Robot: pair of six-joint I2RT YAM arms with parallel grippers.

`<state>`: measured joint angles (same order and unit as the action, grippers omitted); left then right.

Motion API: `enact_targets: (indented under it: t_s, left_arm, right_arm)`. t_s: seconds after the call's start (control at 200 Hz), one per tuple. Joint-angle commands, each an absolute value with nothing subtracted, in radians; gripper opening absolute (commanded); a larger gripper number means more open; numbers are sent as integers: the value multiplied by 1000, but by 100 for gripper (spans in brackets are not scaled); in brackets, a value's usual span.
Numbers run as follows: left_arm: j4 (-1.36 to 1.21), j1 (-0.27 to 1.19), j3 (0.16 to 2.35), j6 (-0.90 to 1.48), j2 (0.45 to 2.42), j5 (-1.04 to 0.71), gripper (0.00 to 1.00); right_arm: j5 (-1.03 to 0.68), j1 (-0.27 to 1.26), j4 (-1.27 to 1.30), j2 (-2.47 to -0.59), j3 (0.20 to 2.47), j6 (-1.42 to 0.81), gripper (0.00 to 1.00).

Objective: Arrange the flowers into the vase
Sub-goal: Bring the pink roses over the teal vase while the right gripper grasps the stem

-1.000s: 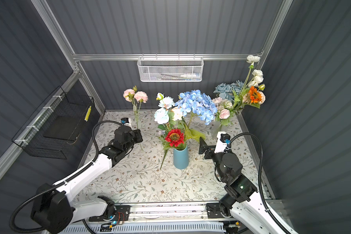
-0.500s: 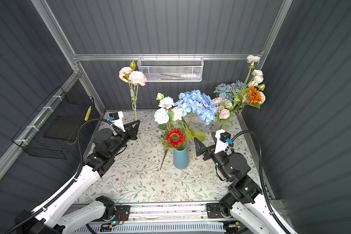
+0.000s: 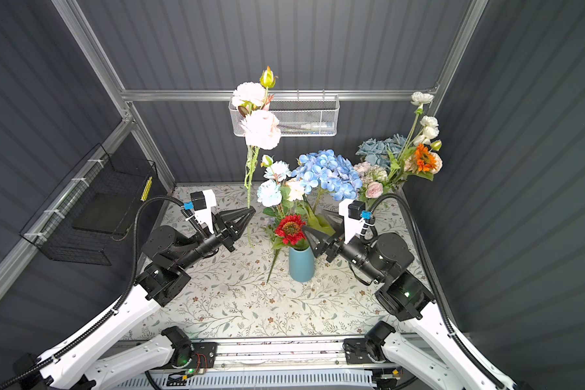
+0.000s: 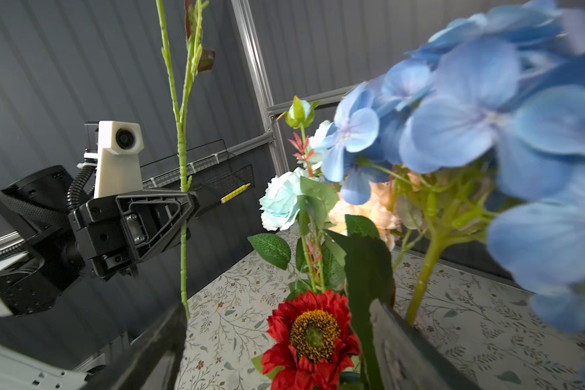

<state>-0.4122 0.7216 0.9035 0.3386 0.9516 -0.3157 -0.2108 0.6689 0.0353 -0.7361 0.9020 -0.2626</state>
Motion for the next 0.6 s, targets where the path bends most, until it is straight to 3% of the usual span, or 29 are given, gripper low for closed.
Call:
enact_targets:
  t_s: [0.0,0.33,0.595]
  left_arm:
    - [-457,767,949,267,1001,-420,0]
    - [-449,900,978,188,1104,-402,0]
    - [-437,946,984,155,1114,-385,0]
  right_arm:
    - [-281,699,116,-765,944,-273,84]
    - [-301,753,230,-832,964,-282,81]
    - [-220,754,251,-814,931,-313,69]
